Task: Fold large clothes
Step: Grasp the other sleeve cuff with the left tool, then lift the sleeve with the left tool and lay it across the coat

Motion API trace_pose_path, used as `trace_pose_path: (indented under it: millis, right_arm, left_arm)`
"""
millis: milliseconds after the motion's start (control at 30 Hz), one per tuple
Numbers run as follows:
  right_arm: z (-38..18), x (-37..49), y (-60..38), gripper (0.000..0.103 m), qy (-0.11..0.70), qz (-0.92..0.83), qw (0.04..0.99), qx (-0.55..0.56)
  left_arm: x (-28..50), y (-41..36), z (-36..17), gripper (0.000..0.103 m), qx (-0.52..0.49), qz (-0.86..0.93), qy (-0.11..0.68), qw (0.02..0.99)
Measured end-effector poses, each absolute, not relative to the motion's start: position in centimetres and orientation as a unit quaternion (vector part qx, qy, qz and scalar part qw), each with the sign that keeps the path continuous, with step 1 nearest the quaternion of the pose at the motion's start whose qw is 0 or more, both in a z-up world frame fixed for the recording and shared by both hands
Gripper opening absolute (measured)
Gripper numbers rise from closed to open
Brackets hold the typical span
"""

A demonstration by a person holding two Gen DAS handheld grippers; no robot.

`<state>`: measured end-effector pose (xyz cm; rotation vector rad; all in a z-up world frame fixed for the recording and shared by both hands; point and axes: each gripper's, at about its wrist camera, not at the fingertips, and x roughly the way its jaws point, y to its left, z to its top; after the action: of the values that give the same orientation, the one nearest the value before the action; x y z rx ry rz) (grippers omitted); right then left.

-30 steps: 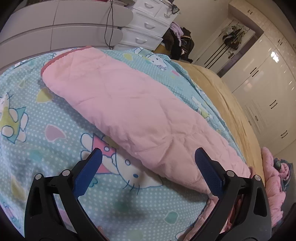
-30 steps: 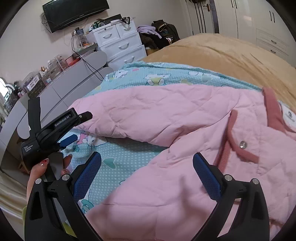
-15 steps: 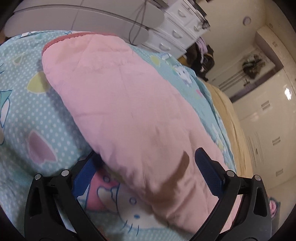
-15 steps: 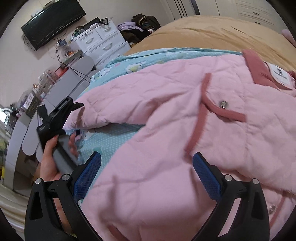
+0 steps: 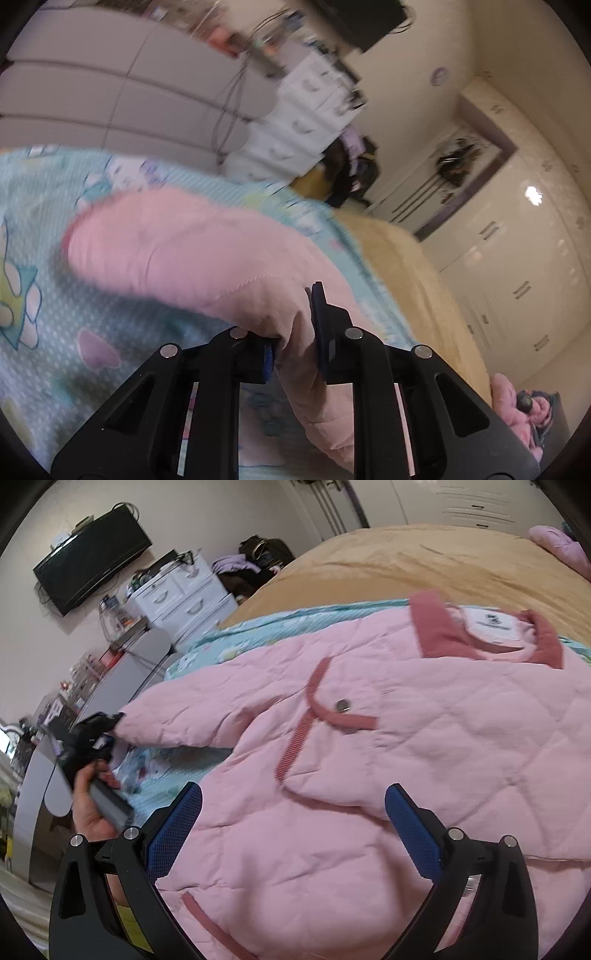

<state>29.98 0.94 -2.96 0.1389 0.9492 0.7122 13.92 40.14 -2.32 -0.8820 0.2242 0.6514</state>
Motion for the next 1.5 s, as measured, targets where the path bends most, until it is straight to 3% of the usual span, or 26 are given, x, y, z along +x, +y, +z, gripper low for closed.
trace_pose_path:
  millis: [433,833,1267,1500]
  right_arm:
    - [-0.9,30.2,-9.6,0.099,0.415,0.260,0.867,0.094]
    - [-1.4,29.7,-15.4,0.099,0.418,0.213,0.876,0.112]
    - [-2.0,29.7,-18.8,0.099,0.417,0.183,0.880,0.134]
    - [-1.9,29.9,-21.0,0.099,0.408,0.152,0.887,0.152]
  left_arm:
    - [14.6,33.8,6.4,0.007,-0.354,0.221,0.049,0.908]
    - [15.3,25.4,11.0,0.007,-0.280,0.142,0.028,0.949]
    - [18.4,17.4,11.5,0.007,-0.230,-0.001,0.067,0.971]
    - [20.4,11.4,9.7,0.007,-0.152,-0.073,0.102,0.980]
